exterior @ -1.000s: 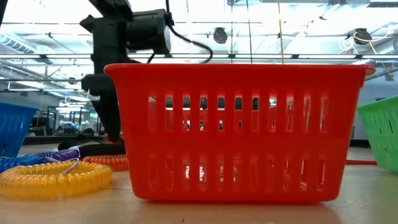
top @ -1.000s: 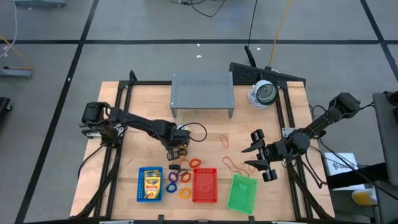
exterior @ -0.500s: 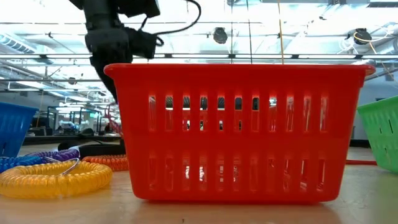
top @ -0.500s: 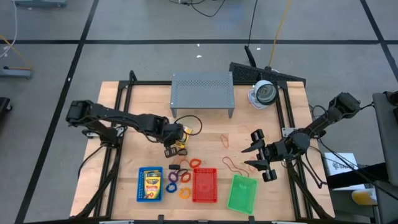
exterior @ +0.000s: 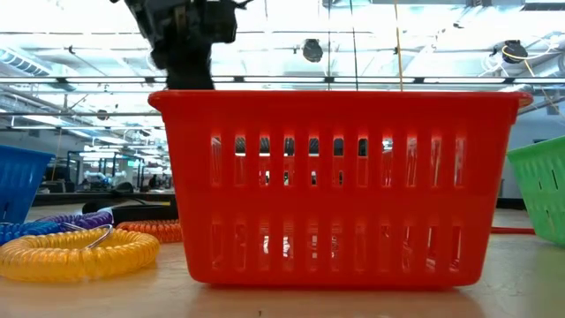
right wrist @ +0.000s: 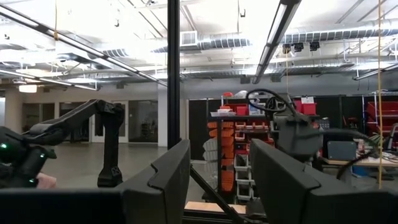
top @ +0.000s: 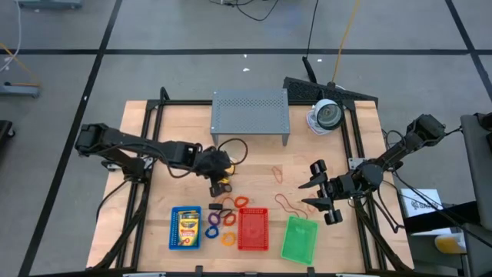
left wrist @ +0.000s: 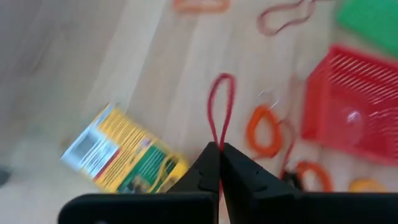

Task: Pick & Place Office Desk Supplies
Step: Put the red rubber band into the red bin

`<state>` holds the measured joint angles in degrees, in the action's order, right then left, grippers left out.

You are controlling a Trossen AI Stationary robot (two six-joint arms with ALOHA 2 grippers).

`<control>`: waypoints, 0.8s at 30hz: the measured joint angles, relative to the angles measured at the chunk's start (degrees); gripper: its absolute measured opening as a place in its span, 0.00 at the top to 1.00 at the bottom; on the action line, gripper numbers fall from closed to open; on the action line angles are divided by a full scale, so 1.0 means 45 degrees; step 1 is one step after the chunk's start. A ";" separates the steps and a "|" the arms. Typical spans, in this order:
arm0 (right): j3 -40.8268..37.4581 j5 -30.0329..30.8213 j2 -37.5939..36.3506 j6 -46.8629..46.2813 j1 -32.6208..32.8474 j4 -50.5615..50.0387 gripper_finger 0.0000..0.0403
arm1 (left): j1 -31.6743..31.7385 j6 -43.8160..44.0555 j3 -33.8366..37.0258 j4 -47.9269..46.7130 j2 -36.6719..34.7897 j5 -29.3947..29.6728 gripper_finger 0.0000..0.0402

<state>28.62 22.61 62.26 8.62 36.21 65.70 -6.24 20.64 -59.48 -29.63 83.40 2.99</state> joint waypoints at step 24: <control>0.0000 0.0010 0.0000 0.0000 0.0001 0.0021 0.62 | -0.3383 -0.0769 -0.0015 0.7079 0.0209 0.0293 0.99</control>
<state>28.62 22.65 62.26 8.62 36.21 65.79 -21.46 17.18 -59.55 2.23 84.33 4.31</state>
